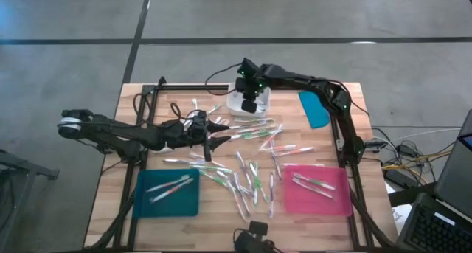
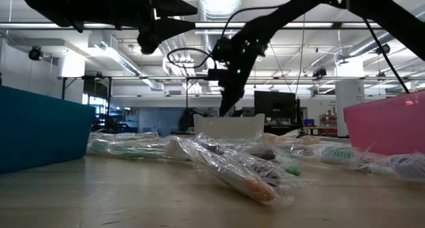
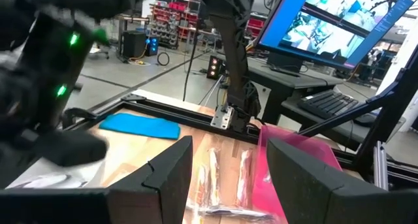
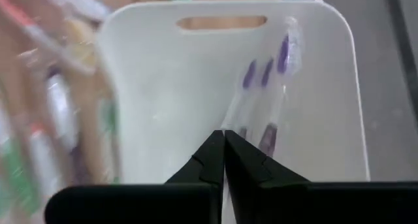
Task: Pick & Place Toothbrushes
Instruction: Put the green toothbrush into the pink bin
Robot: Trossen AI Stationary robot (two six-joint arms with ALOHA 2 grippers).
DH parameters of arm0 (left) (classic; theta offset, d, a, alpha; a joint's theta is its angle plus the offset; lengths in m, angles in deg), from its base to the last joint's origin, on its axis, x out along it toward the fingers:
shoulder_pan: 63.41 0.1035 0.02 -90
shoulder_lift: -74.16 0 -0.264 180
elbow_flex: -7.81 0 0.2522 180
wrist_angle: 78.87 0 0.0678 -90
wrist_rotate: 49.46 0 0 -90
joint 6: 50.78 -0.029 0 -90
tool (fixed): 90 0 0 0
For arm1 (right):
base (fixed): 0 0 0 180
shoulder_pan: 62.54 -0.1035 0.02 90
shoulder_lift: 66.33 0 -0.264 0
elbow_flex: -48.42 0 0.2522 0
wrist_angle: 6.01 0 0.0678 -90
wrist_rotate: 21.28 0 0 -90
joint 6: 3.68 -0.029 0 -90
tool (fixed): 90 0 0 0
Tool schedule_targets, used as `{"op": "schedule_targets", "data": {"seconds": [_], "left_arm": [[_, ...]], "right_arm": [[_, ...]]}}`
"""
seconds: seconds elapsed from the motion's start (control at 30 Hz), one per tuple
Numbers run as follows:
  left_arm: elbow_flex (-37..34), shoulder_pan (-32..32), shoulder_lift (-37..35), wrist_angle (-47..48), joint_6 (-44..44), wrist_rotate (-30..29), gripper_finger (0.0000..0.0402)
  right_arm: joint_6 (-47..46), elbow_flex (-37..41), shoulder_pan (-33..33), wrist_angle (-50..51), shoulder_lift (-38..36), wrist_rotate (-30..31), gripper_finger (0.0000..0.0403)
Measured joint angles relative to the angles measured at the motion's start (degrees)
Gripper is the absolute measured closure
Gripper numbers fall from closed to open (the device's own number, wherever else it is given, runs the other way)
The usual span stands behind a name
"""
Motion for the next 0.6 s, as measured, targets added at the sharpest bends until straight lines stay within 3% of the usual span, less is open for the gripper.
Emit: {"op": "schedule_targets", "data": {"seconds": [0.2,0.4,0.6], "left_arm": [[0.0,0.0,0.0,0.2,0.0,0.0,0.0202],[0.0,0.1,0.0,1.2,-0.1,0.0,0.0202],[0.0,0.2,0.0,-1.0,-3.1,0.0,0.0202]], "right_arm": [[0.6,-4.9,0.9,6.0,-0.5,0.2,0.0394],[-2.0,-3.4,3.8,8.2,-0.5,0.6,0.0394],[-2.5,-1.6,5.5,10.4,-0.5,4.9,0.0394]]}}
